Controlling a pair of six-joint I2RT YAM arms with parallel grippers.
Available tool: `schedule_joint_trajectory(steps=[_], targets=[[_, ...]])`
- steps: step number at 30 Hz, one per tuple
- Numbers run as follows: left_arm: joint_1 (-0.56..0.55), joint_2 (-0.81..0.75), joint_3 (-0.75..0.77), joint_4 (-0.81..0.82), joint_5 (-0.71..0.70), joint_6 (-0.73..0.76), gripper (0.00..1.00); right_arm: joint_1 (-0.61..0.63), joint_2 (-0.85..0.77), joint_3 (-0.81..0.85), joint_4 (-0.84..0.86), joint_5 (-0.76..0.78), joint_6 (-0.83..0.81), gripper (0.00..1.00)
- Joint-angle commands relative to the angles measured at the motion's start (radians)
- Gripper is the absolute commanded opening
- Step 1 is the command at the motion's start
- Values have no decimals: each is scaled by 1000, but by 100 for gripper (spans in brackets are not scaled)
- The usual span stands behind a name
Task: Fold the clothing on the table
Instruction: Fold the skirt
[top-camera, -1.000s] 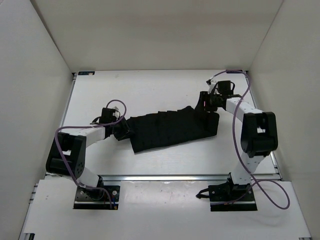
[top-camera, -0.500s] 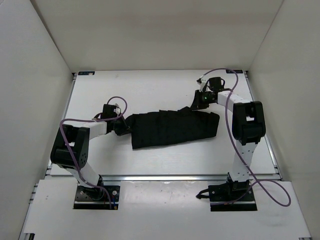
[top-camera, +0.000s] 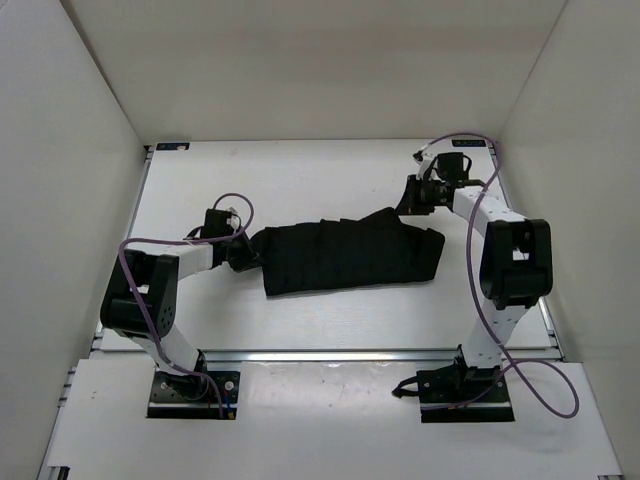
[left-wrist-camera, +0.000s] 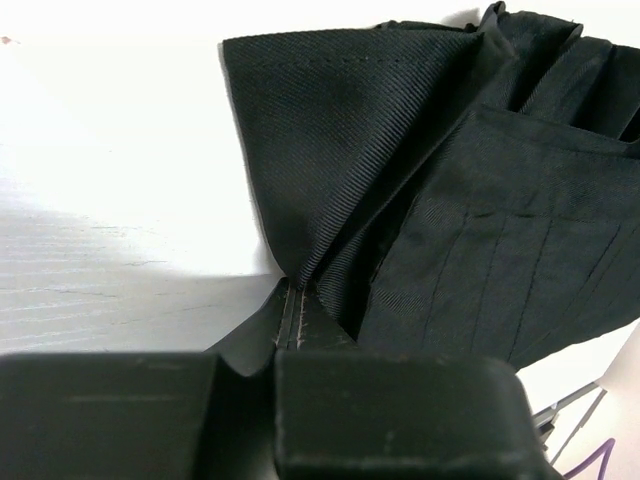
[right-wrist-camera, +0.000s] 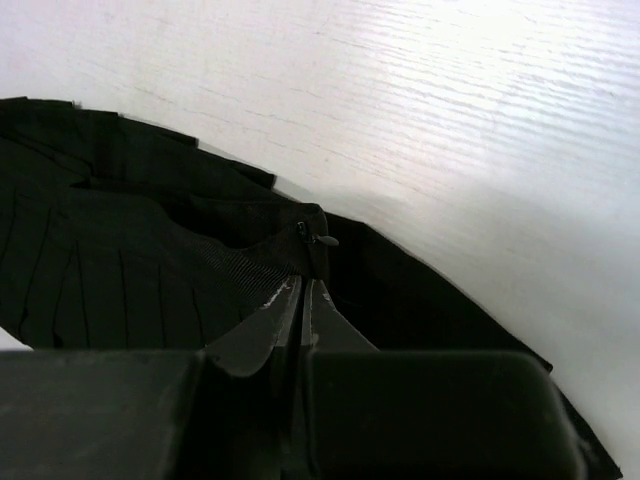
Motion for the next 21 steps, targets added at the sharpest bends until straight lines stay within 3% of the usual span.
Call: schedule_joint_trajectory(steps=[1, 6, 12, 21], targets=[[20, -21, -26, -22, -38, 23, 0, -31, -84, -46, 50, 61, 37, 0], [16, -21, -28, -24, -42, 32, 0, -123, -105, -112, 118, 27, 124, 0], [19, -29, -43, -25, -41, 32, 0, -148, -73, -122, 130, 44, 140, 1], [25, -16, -34, -39, -39, 41, 0, -128, -14, -55, 9, 223, 155, 1]])
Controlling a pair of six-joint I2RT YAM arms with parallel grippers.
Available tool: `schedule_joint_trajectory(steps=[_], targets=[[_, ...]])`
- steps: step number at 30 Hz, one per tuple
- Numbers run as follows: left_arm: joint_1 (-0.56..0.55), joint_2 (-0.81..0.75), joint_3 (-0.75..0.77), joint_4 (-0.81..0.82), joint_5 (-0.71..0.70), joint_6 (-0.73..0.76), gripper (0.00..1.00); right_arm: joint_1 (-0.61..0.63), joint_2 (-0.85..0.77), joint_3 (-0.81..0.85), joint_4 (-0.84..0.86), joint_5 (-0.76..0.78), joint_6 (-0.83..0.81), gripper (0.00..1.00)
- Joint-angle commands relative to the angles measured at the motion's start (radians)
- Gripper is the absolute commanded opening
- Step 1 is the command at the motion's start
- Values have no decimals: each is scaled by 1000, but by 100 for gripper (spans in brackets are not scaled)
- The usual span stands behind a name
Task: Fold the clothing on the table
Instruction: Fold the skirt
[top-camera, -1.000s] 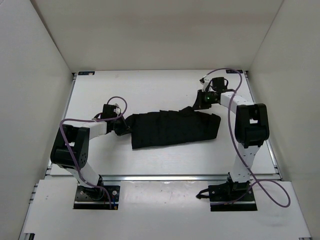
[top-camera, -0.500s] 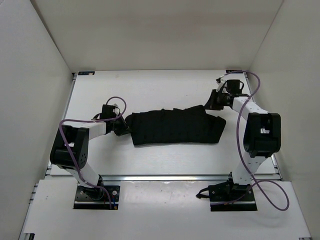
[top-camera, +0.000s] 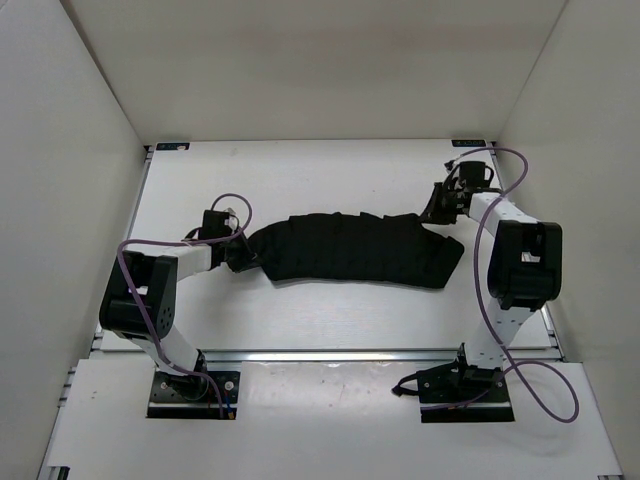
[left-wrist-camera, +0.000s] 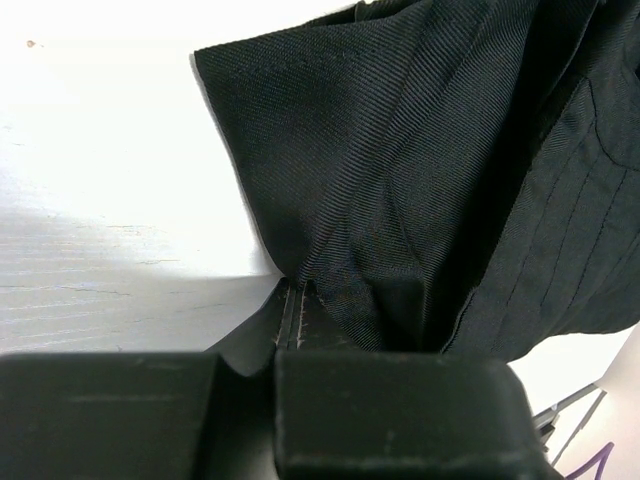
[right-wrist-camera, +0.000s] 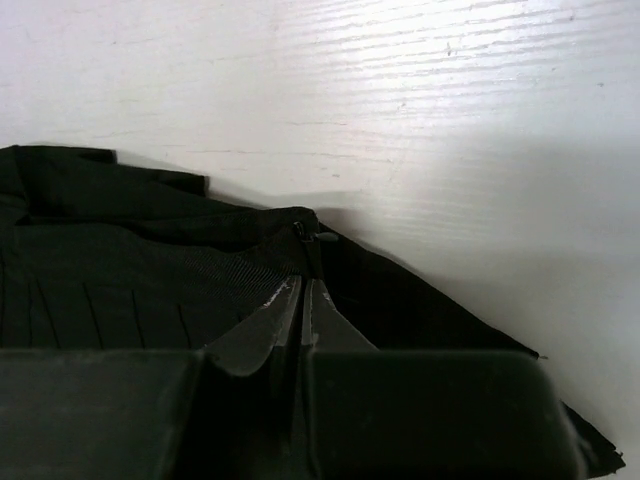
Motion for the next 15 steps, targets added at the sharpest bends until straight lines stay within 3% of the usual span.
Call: schedule_joint_trajectory(steps=[1, 2, 3, 4, 5, 6, 7, 10, 14, 15], targets=[[14, -6, -14, -48, -23, 33, 0, -1, 31, 89, -69, 95, 5, 0], [14, -13, -6, -47, -1, 30, 0, -10, 50, 117, -85, 75, -4, 3], [25, -18, -1, -35, 8, 26, 2, -12, 45, 117, -85, 32, -1, 17], [22, -29, 9, -27, 34, 20, 8, -13, 42, 116, -71, 18, 15, 23], [17, -42, 19, -24, 60, 12, 28, -13, 10, 90, -35, 15, 25, 24], [19, -53, 46, -31, 82, 10, 39, -7, -43, 66, 1, 22, 43, 31], [17, -58, 57, -30, 90, 12, 42, 2, -65, 56, 10, 26, 45, 39], [7, -101, 106, -67, 110, 10, 50, 28, -186, 32, 21, 81, 51, 49], [8, -187, 106, -93, 113, 3, 53, 19, -339, -60, 18, 47, 83, 53], [16, -211, 103, -111, 113, 6, 53, 17, -364, -97, 15, 49, 86, 50]])
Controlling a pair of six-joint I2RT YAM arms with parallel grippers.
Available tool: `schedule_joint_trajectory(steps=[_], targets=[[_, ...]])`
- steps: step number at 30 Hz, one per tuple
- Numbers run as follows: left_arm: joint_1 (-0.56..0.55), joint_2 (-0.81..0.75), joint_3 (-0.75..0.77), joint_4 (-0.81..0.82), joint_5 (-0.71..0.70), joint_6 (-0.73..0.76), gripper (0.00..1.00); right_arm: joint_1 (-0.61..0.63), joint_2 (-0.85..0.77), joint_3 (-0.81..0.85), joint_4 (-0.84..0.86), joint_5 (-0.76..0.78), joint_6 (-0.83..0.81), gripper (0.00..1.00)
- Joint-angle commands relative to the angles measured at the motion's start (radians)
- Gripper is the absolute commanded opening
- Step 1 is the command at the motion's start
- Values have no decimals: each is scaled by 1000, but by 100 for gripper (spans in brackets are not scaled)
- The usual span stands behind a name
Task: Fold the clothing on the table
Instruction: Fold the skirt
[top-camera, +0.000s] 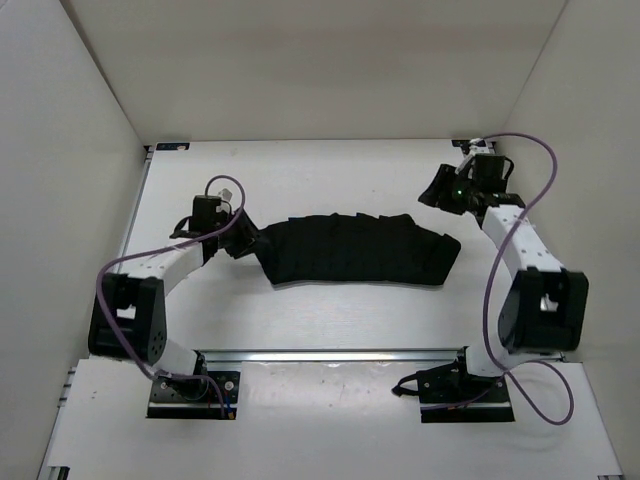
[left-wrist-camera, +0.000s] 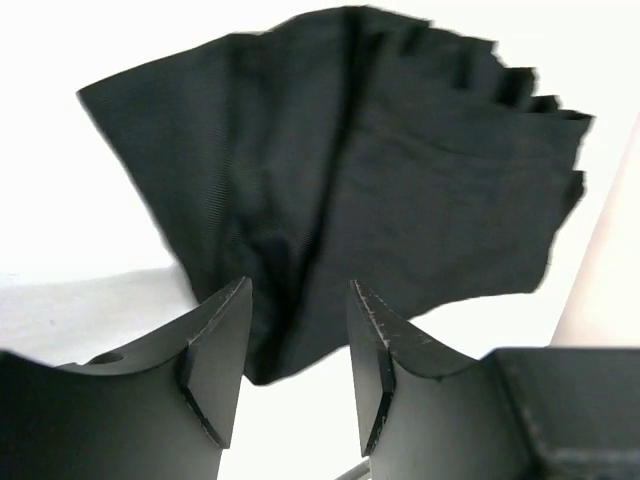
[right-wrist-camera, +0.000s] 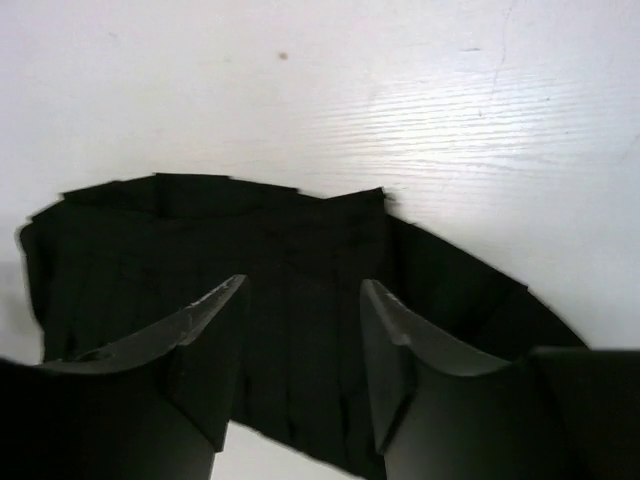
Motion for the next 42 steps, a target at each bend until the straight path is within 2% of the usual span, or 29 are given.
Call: schedule_joint_trajectory(steps=[1, 2, 4, 6, 8, 11, 15, 16, 17, 21, 25, 33, 39, 40, 42], targets=[[5, -115, 9, -49, 16, 8, 54, -6, -158, -84, 40, -18, 31, 44], [11, -144, -6, -71, 17, 14, 53, -18, -205, -125, 42, -19, 35, 35], [7, -225, -67, -83, -7, 7, 53, -26, -265, -207, 52, -47, 37, 24], [-12, -286, -138, -79, -21, -6, 52, -24, -313, -257, 57, -67, 38, 7], [-25, -334, -207, -63, -38, -25, 52, -10, -365, -301, 60, -43, 42, 3], [-61, -386, -299, -43, -44, -50, 53, 17, -405, -357, 74, -38, 51, 14], [-117, -409, -368, -1, -87, -93, 55, 33, -421, -400, 80, -54, 84, 17], [-128, -409, -376, 16, -99, -110, 55, 25, -422, -416, 86, -56, 97, 20], [-133, -406, -384, 26, -113, -113, 56, 19, -434, -423, 79, -52, 118, 27], [-165, -360, -373, 70, -142, -141, 59, -6, -457, -462, 73, -18, 149, 33], [-187, -299, -379, 144, -190, -183, 59, -12, -454, -492, 59, 13, 170, 50], [-234, -198, -371, 291, -213, -280, 61, -27, -465, -522, 28, 56, 213, 52], [-248, -137, -345, 317, -263, -297, 61, -47, -467, -557, 36, 53, 219, 52], [-245, -127, -347, 322, -265, -300, 59, -52, -462, -561, 31, 54, 222, 53], [-251, -115, -353, 345, -273, -314, 48, -52, -473, -569, 19, 56, 241, 53]])
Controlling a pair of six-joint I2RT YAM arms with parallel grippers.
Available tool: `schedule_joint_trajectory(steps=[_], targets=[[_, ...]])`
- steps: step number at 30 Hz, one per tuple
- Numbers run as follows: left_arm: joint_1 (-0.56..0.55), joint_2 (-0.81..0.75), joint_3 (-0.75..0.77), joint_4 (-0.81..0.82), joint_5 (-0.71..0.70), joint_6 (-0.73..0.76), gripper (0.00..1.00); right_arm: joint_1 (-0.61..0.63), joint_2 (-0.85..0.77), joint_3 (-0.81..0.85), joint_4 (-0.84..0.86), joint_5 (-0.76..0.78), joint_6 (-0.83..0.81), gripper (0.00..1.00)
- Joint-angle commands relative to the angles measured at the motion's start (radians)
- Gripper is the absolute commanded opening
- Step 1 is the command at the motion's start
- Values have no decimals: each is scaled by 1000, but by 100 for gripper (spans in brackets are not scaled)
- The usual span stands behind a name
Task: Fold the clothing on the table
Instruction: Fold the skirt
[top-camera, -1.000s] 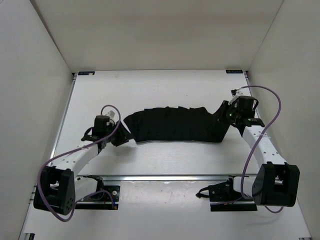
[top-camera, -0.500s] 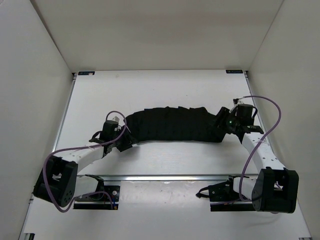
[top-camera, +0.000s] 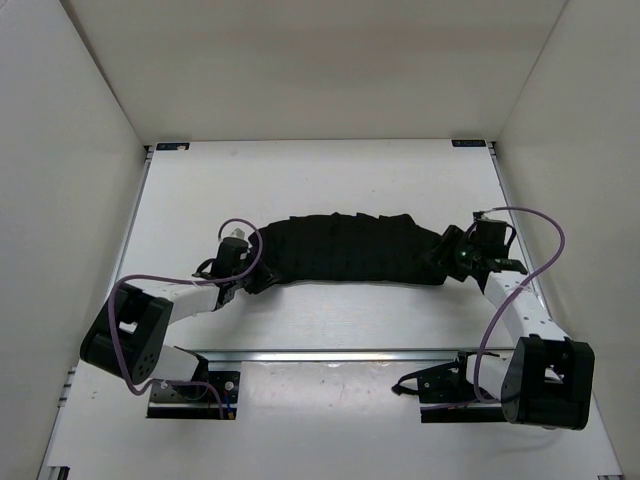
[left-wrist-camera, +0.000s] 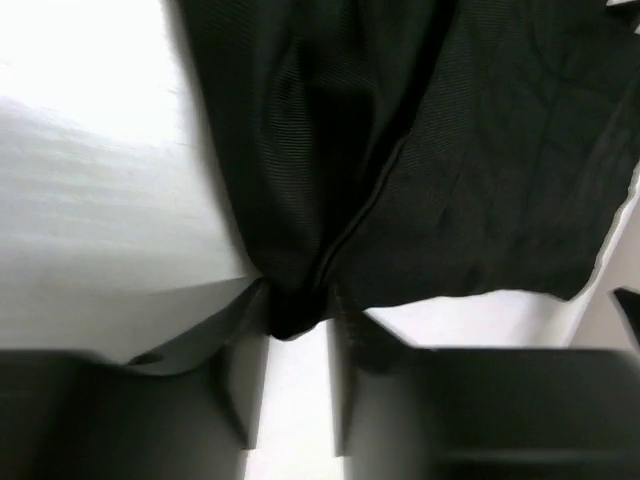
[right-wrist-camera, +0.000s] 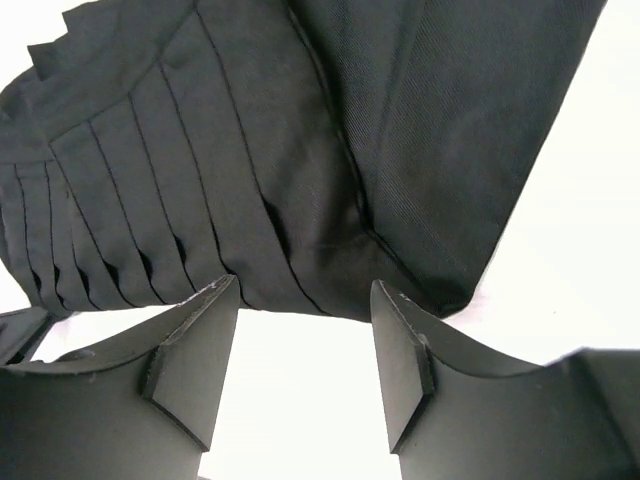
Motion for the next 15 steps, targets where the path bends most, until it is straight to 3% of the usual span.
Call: schedule_joint_trajectory(steps=[1, 4, 5, 8, 15], targets=[[-8, 19, 8, 47, -50, -22, 35, -9, -27, -26, 1, 14, 40, 52], [-2, 28, -6, 76, -48, -31, 5, -8, -35, -55, -10, 37, 69, 52], [-4, 27, -11, 79, -36, -29, 0, -6, -35, -66, -18, 47, 74, 52], [-1, 36, -8, 81, -31, -25, 0, -11, -27, -86, -18, 57, 94, 53], [-5, 30, -23, 85, -14, -20, 0, -23, -18, -120, -10, 71, 92, 66]])
